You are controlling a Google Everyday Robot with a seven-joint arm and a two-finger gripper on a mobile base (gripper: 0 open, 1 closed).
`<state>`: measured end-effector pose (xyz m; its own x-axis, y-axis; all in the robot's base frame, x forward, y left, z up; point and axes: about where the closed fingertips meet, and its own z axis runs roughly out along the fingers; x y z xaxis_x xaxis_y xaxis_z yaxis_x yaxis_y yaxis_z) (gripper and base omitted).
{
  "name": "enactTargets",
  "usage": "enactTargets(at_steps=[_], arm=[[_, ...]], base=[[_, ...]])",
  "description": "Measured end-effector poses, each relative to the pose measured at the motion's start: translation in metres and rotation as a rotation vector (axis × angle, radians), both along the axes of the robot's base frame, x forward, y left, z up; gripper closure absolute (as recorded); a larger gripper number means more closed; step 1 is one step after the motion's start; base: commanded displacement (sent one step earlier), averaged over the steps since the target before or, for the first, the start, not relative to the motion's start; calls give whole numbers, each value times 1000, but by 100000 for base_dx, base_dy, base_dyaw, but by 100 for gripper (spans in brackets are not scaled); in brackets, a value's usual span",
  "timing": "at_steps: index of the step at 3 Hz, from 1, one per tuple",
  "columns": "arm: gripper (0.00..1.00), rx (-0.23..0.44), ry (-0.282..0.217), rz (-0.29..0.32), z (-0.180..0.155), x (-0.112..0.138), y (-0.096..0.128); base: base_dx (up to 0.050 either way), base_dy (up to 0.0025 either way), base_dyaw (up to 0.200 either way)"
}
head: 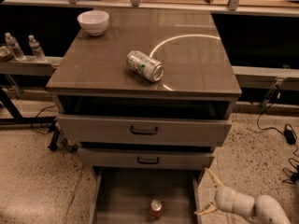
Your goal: Place coke can into bottom drawer
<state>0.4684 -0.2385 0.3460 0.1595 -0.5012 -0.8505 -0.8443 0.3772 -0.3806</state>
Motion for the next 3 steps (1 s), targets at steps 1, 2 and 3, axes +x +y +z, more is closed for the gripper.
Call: enactTargets(at_steps=[1,2,3], arm=[[0,-78,-34,-30,33,1,-32],[0,-186,-47,-52,68,2,-55],[0,-220,-57,-54,82,5,-62]], base=[[0,0,0],[0,0,0],[0,0,0]])
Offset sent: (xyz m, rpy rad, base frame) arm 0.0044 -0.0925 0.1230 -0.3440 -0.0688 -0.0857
